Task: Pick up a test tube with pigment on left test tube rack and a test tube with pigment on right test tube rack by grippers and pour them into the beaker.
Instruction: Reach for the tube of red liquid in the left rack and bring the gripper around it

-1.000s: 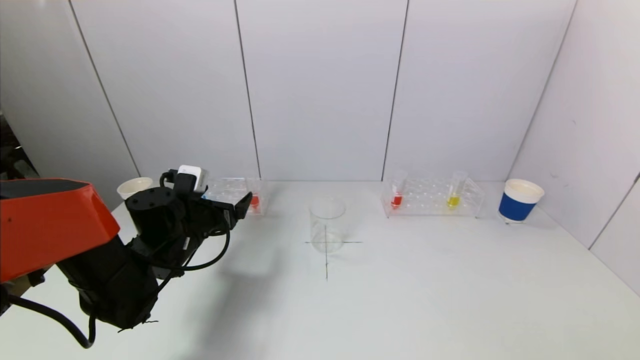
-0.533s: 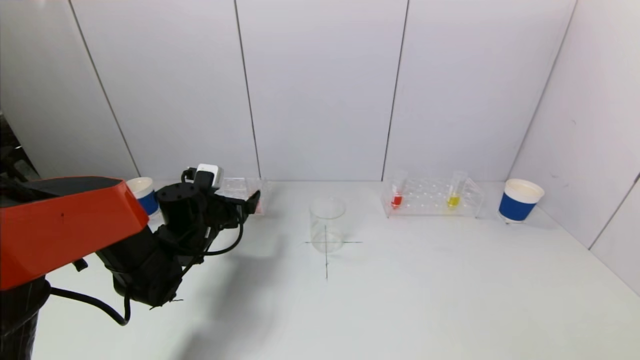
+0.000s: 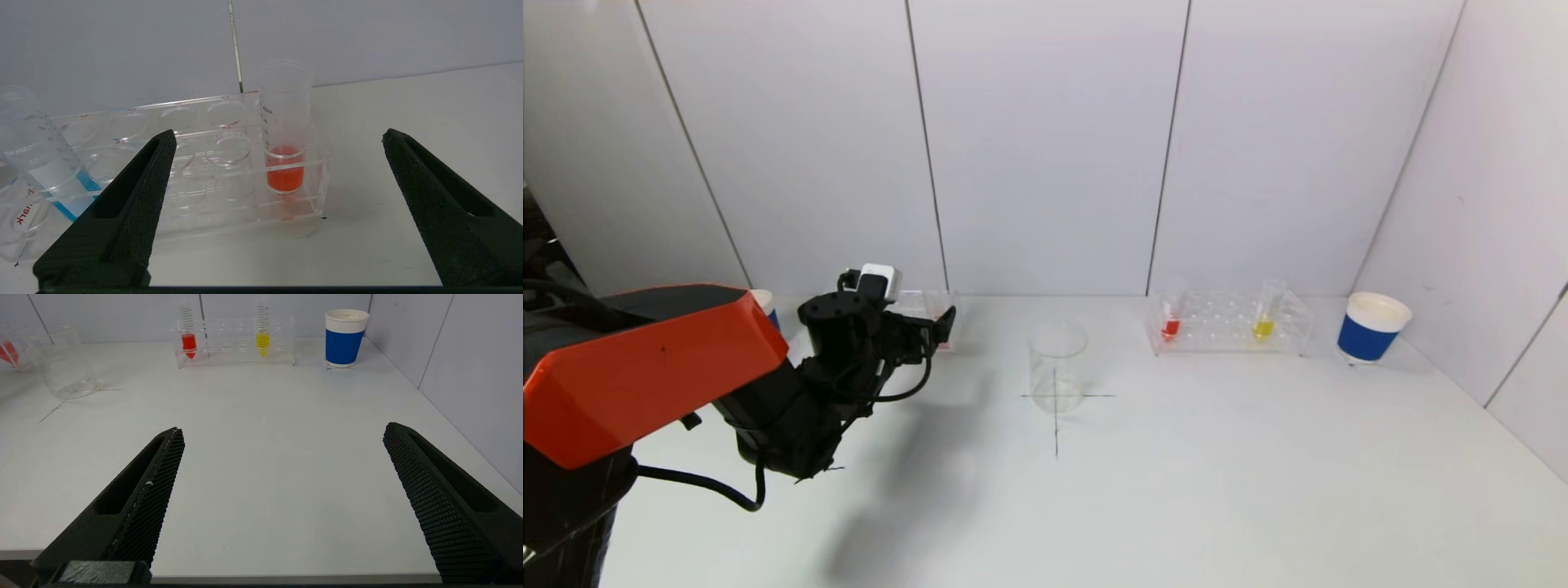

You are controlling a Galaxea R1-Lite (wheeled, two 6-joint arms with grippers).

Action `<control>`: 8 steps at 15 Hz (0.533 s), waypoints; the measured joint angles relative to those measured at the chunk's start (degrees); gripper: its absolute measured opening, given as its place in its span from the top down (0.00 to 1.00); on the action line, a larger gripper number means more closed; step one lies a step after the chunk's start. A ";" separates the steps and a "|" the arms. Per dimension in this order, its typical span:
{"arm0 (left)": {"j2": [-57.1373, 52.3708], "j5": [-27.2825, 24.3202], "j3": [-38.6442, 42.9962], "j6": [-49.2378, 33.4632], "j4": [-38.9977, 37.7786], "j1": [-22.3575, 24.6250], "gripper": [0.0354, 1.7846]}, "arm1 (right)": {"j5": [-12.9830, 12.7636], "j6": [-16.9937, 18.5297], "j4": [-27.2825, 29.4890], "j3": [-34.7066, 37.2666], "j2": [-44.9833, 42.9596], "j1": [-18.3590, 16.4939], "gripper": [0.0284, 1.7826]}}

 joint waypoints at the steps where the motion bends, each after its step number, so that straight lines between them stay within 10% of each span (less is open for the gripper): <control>1: 0.44 0.00 -0.50 0.02 0.02 0.02 0.01 | -0.02 0.00 0.00 0.00 0.00 0.00 0.01; 8: 2.29 0.00 -3.91 0.33 0.71 0.02 0.01 | -0.02 0.00 0.00 0.00 0.00 0.00 0.01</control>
